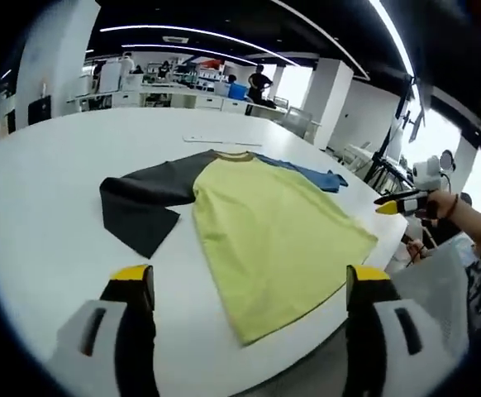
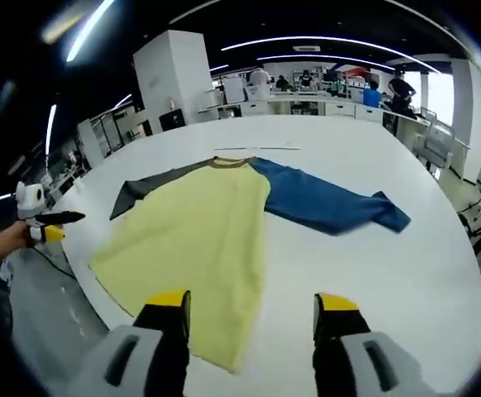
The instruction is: Fold the garment on the visible template until the final outline fits inside the template.
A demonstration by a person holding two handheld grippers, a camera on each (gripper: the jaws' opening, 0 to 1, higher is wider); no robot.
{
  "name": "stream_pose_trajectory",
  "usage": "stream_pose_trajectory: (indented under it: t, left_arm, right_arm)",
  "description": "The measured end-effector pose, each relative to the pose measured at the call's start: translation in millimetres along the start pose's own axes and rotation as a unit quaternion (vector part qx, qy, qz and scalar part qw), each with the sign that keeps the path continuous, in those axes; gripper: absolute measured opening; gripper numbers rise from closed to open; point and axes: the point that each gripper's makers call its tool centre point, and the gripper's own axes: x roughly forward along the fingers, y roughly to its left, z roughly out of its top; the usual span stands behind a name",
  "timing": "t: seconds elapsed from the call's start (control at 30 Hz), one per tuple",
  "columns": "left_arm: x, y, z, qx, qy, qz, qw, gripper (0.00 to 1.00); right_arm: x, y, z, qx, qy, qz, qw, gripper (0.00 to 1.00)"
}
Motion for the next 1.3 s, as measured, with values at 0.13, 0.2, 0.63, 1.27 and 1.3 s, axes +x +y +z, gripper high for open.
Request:
stream_pose_trajectory:
  t: [0.13, 0.2, 0.63, 1.27, 1.3]
  left_arm:
    - [0.4, 9.1, 0.8, 0.02, 0.005, 0.002, 0.9998, 0.99]
    - [-0.1, 12.6, 1.9, 0.034, 0.01, 0.005, 0.9994, 0.99]
    - [0.0, 15.5, 17.2, 0.034, -0.001, 0.021, 0.9992, 0.99]
    - [-11.5, 17.2, 16.6, 0.038, 0.008, 0.06, 0.9975, 0.98]
    - [-12.0, 17.0, 15.8, 0.038, 0.009, 0.059, 0.9975, 0.98]
  right_arm:
    - [12.2, -6.4, 19.0, 0.003, -0.018, 0.017, 0.9997, 0.52]
    - [16.7, -8.0, 25.6, 0.002, -0.022, 0.018, 0.9996, 0.49]
    - [61.3, -15.7, 61.0, -0.033, -0.008, 0.04, 0.9986, 0.41]
    - [135.0, -33.4, 61.4, -0.085, 0.03, 0.051, 0.9946, 0.22]
    - [136.4, -31.8, 60.3, -0.087, 0.033, 0.054, 0.9942, 0.22]
